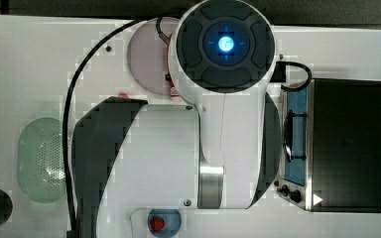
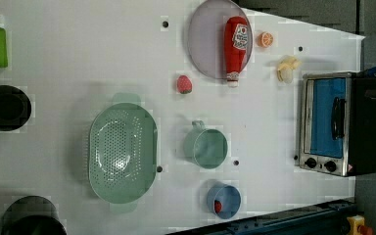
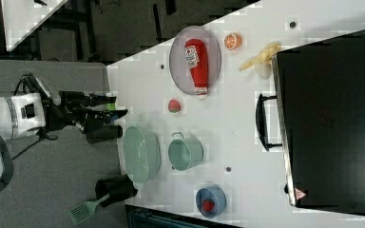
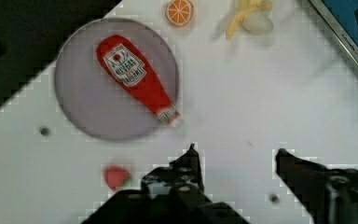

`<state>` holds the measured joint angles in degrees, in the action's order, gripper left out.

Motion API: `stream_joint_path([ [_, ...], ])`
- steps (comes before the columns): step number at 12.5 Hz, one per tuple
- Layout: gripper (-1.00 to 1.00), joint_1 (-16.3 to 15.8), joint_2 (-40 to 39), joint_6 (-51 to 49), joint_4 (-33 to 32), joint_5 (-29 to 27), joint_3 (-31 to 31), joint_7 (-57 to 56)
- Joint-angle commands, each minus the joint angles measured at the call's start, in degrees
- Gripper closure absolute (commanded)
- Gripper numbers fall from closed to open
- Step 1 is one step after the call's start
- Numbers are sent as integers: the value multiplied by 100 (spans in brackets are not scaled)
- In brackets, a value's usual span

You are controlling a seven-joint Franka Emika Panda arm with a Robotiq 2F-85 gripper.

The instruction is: Pick ketchup from plate and place it on table.

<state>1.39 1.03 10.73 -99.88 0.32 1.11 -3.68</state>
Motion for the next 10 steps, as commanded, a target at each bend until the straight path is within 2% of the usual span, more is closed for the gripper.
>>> stream_joint_path([
  [1,-60,537,867,-873,-361,-139,282,169],
  [3,-100,524,741,-837,-372,-139,300,164],
  [10,-100,443,-549,77,-349,-140,499,-573],
])
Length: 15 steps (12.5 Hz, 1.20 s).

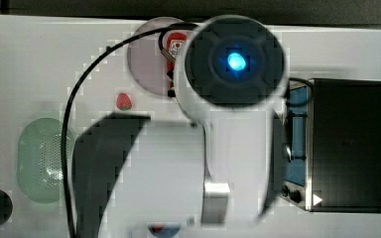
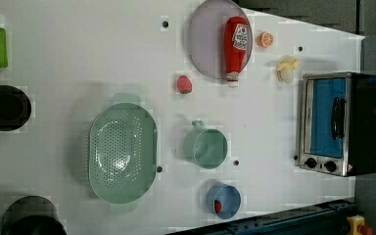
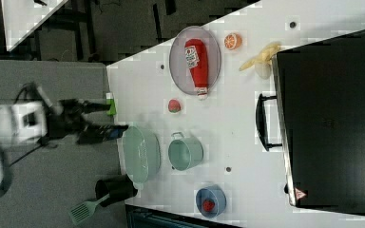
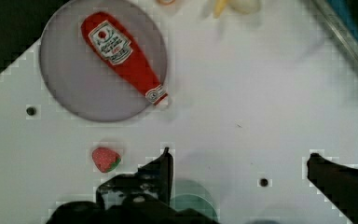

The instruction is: Pick ketchup from plate and place it on table.

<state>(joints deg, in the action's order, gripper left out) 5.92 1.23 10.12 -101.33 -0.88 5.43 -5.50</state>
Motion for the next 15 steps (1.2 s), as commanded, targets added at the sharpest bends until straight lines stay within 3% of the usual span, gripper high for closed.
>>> stream_joint_path([
  [1,-100,-19,-786,292,-186,-20,100,-589],
  [8,-100,-143,-2074,1570,-167,-16,166,-2662],
  [15,-100,-336,-3291,2698,227,191,167,-2798],
])
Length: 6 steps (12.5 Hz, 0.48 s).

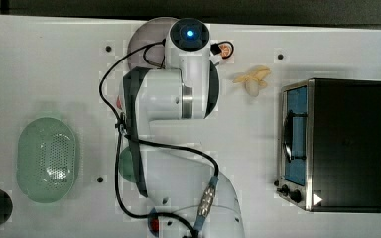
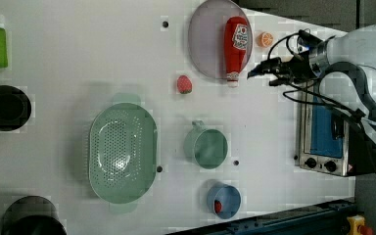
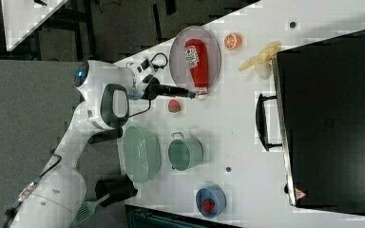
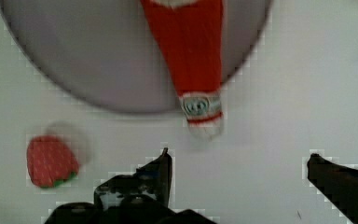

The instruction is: Pick ketchup from plate and place it on table.

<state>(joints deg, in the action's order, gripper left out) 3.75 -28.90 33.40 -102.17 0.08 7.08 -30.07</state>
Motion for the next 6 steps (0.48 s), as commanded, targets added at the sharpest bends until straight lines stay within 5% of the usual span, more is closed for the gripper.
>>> stream_joint_path([
  [1,-100,-138,-480,487,468,197,2,-341],
  [6,-100,-193,-1433,1037,1333,500,1,-346],
])
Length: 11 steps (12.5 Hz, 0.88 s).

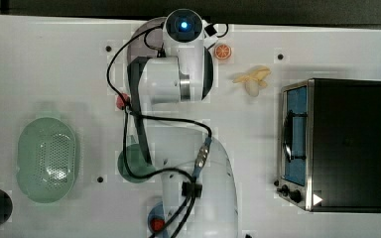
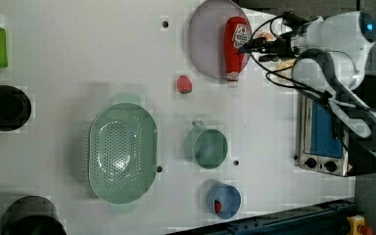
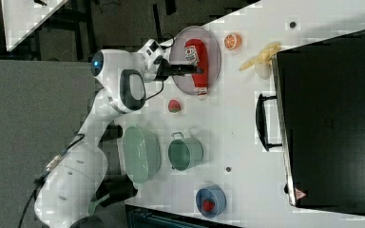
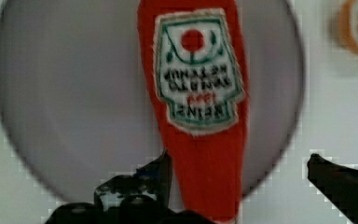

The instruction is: Pick ketchup from plate and place it on table.

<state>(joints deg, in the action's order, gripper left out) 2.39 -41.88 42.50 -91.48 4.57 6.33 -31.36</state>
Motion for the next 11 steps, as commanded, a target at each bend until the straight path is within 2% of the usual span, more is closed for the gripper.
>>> stream_joint_path([
  [1,-100,-62,-293,185,397,52,76,-218],
  [6,-100,-73,-851,560,724,52,53,-217],
  [9,-100,-74,-900,580,769,52,37,-216],
  [10,-93,-73,-889,582,802,52,27,-216],
  [11,-69,-73,-875,571,851,52,21,-217],
])
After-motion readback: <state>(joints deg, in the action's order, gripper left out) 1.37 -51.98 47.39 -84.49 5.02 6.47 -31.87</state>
